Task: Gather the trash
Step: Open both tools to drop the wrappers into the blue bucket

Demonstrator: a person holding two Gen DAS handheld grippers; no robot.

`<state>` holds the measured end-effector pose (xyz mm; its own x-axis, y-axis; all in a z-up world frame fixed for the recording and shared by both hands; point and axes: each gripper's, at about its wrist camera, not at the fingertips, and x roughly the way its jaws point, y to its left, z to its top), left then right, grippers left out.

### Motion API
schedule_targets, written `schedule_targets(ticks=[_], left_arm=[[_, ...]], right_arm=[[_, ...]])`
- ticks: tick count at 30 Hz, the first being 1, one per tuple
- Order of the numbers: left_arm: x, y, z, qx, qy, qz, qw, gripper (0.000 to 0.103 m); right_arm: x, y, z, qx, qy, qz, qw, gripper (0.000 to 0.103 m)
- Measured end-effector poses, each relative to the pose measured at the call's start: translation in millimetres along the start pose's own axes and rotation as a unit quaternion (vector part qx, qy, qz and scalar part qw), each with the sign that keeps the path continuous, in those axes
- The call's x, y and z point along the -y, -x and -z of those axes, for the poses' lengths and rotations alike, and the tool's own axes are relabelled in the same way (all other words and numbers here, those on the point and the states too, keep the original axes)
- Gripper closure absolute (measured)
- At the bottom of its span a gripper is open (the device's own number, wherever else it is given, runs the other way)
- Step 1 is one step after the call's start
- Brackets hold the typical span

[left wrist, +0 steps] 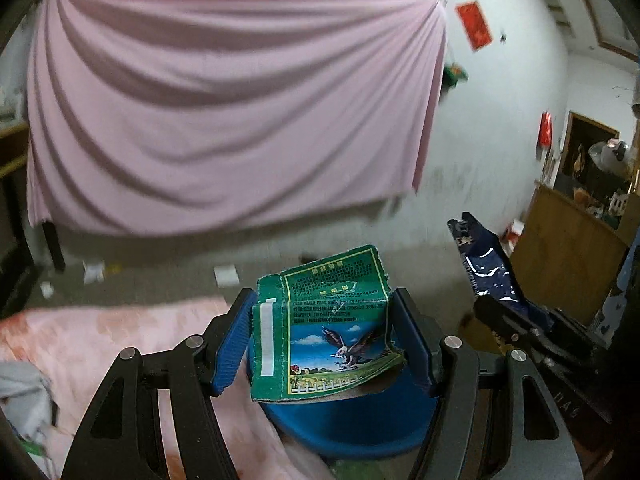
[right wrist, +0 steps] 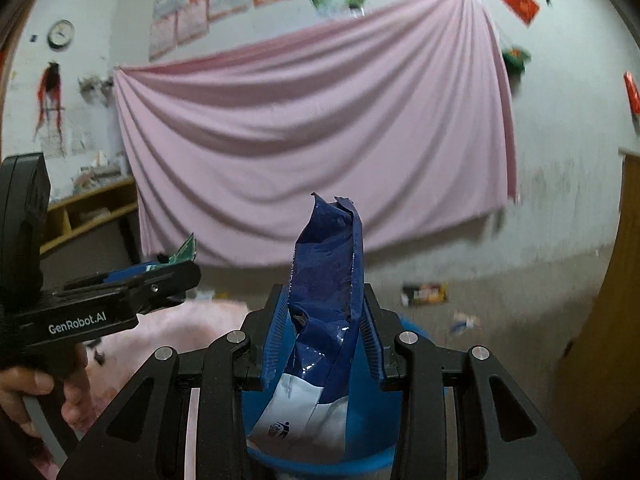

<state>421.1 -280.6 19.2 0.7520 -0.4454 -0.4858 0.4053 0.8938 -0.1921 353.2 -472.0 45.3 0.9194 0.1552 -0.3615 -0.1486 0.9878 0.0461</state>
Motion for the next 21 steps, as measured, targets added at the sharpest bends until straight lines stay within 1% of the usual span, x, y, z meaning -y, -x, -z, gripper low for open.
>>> schedule_targets(ticks=[3,6,8,12,14,17,21], left_arm=[[-3,-24,-2,-0.049,0.016,0.003,0.9987,0.041],[-6,-44,-8,-0.078,0.029,0.006,0.9965,0.041],[-7,-48,-13,-0.085,0.036,0.009,0.9957,0.041],[-9,-48,-13,-0.100,0.045,0.011,0.9939,0.040],[-10,-48,-14,-0.110,0.051,0.011,0.9926,0.039],[-8,-53,-6,-0.120,0.057,0.006,0.9911,0.038],[-13,-49,2,-0.124,0.064,-0.001,0.9901,0.037]], right_arm=[[7,-11,9,-0.041,-0.020,-0.001,0.999,0.069],[12,-18,15,-0.070,-0.033,0.002,0.997,0.069],[12,-21,18,-0.084,-0.034,0.005,0.996,0.069],[15,-28,22,-0.106,-0.043,0.007,0.993,0.069],[15,-31,24,-0.118,-0.048,0.010,0.992,0.064],[16,-34,26,-0.126,-0.053,0.011,0.991,0.058],[17,-36,26,-0.131,-0.054,0.014,0.990,0.055]])
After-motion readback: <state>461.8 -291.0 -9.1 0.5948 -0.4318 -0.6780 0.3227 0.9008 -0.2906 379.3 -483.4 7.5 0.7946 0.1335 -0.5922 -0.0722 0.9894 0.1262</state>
